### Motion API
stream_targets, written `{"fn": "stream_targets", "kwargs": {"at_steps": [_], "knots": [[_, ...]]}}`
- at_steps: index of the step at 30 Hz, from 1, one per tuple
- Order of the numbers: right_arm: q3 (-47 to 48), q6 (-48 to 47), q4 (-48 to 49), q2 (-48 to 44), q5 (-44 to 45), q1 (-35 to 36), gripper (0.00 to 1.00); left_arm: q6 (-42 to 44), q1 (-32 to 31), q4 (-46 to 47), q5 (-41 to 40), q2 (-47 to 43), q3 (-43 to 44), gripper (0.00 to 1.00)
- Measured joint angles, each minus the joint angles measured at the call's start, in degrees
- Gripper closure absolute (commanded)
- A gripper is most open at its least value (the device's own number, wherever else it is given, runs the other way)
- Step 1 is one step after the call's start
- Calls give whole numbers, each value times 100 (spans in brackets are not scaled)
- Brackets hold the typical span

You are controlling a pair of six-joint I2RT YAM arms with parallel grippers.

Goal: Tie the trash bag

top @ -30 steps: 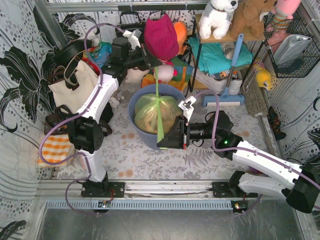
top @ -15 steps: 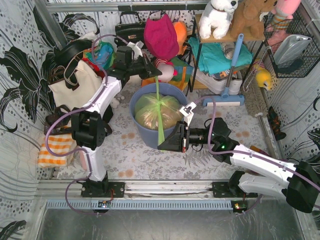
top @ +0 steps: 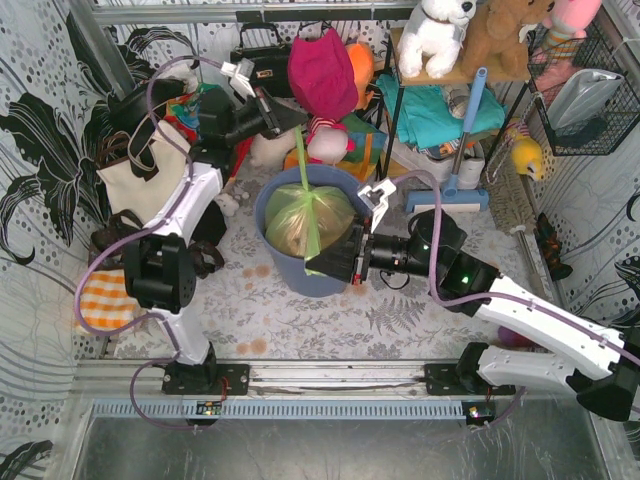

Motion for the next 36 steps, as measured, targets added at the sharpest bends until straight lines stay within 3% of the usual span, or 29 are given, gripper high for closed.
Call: {"fn": "stream_targets", "kwargs": {"at_steps": [5, 10, 18, 31, 33, 36], "knots": [[780, -782, -673, 109, 966, 116, 100, -385, 46, 1185, 232, -474, -184, 96], [1742, -1484, -885, 796, 1672, 144, 100, -527, -192, 1755, 507, -841, -181, 96], [3311, -2686, -1106, 1897, 2634, 144, 100, -444, -796, 1563, 778, -1121, 42, 95], [4199, -4144, -1268, 2074, 3069, 138, 99, -1078, -953, 1357, 977, -1154, 455, 95], [4339, -4319, -1314, 2096, 3095, 122, 98, -1150, -997, 1351, 999, -1132, 555, 90], [4474, -4498, -1368, 2114, 3152, 92, 94, -1143, -1032, 1266, 1032, -1115, 717, 56]]}}
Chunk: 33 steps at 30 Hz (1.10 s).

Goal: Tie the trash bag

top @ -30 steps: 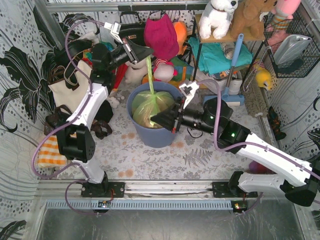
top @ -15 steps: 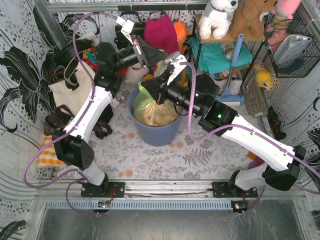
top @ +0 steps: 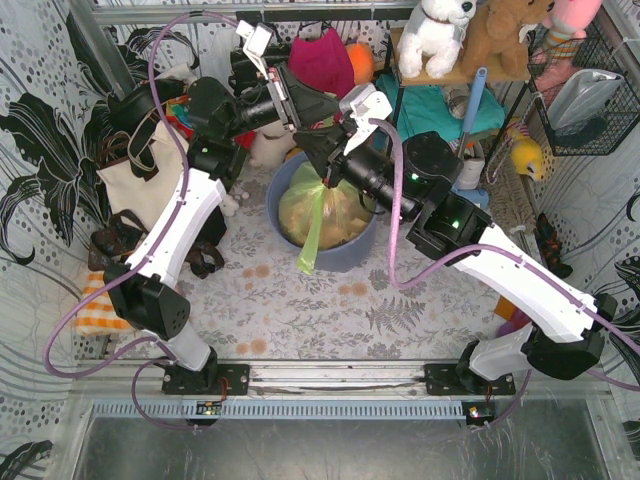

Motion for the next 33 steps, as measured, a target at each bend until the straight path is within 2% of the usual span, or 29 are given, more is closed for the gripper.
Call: {"fn": "stream_targets", "kwargs": {"at_steps": [1, 3, 9, 13, 17, 19, 23, 26, 29, 33], "knots": [[13, -48, -20, 0, 13, -9, 92, 66, 0, -61, 4, 2, 52, 48], [11, -76, -57, -4, 28, -24, 90, 216, -17, -289, -17, 2, 157, 41], [-483, -52, -133, -319, 157, -28, 88, 964, -31, -1320, -339, 2, 240, 38], [-822, -33, -170, -732, 417, -28, 85, 1486, 13, -2079, -581, 2, 321, 31], [-975, -31, -249, -1185, 938, -28, 82, 1893, 184, -2614, -579, 0, 367, 26], [-977, -55, -293, -1362, 1309, -31, 79, 2011, 343, -2811, -535, -2, 358, 17], [-957, -76, -527, -1504, 2026, -190, 75, 2184, 767, -3060, -682, -286, -28, 11], [-951, 11, -898, -1423, 2293, -739, 70, 2369, 1047, -3261, -1266, -754, -511, 10], [-1010, 280, -1370, -1305, 2317, -1714, 58, 2621, 1198, -3324, -2205, -1329, -1102, 2], [-1655, 697, -1655, -1360, 2149, -2924, 42, 2874, 1200, -3121, -3646, -2173, -2321, 2]]}}
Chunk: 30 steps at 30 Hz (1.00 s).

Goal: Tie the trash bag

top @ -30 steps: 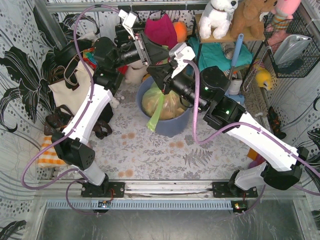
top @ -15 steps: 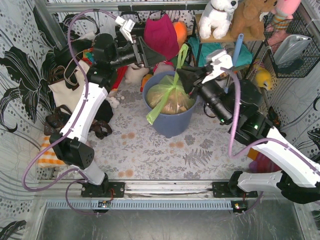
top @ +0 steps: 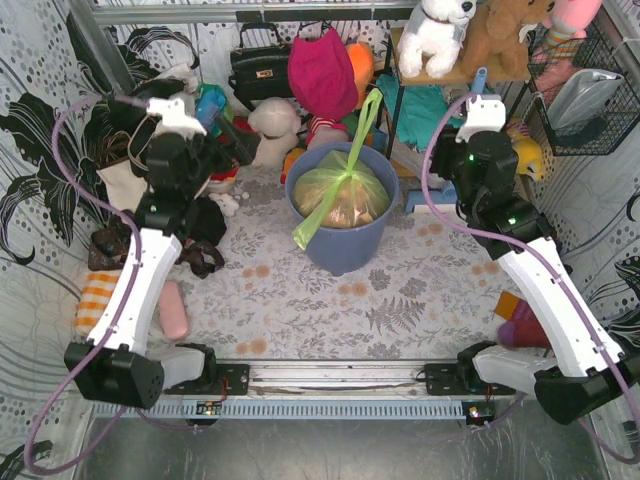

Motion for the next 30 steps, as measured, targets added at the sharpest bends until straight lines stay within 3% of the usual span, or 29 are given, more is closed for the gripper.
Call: {"fn": "stream_targets", "kwargs": {"at_steps": [5, 8, 14, 19, 25, 30], "knots": [[-1244, 448, -122, -105, -452, -1231, 13, 138, -13, 487, -1777, -715, -1961, 2], [-2004, 658, -52, -144, -525, -1843, 3, 138, -13, 885, -2682, -927, -3067, 2], [-3956, 883, 1064, -164, -98, -2570, 1, 133, -13, 2048, -4129, -1115, -4854, 2], [-5399, 990, 2577, 184, 63, -2953, 1, 293, -15, 3366, -4758, -1008, -5871, 2], [-6590, 708, 4828, 758, 243, -2955, 1, 992, -17, 5193, -4835, 44, -6542, 2], [-6675, 455, 6345, 1410, 83, -2949, 2, 1482, -15, 6520, -4332, 695, -6572, 1]]}}
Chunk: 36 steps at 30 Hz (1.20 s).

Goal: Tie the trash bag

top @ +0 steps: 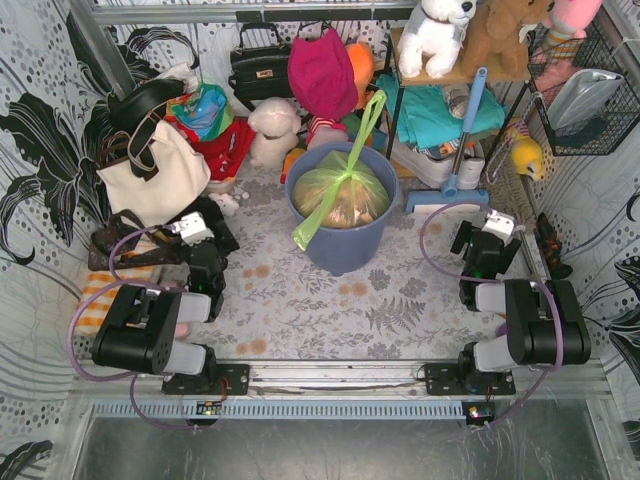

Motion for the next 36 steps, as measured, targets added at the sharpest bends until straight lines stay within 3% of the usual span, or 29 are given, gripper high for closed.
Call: {"fn": "stream_targets", "kwargs": {"at_steps": [6, 18, 36], "knots": [[-120, -586, 1241, 385, -765, 275, 3, 315, 0, 839, 599, 448, -15, 2], [-411, -951, 2363, 662, -1257, 341, 3, 542, 0, 1259, 1084, 492, -81, 2], [-505, -1078, 2758, 811, -1300, 393, 3, 557, 4, 1281, 1126, 492, -83, 2]]}}
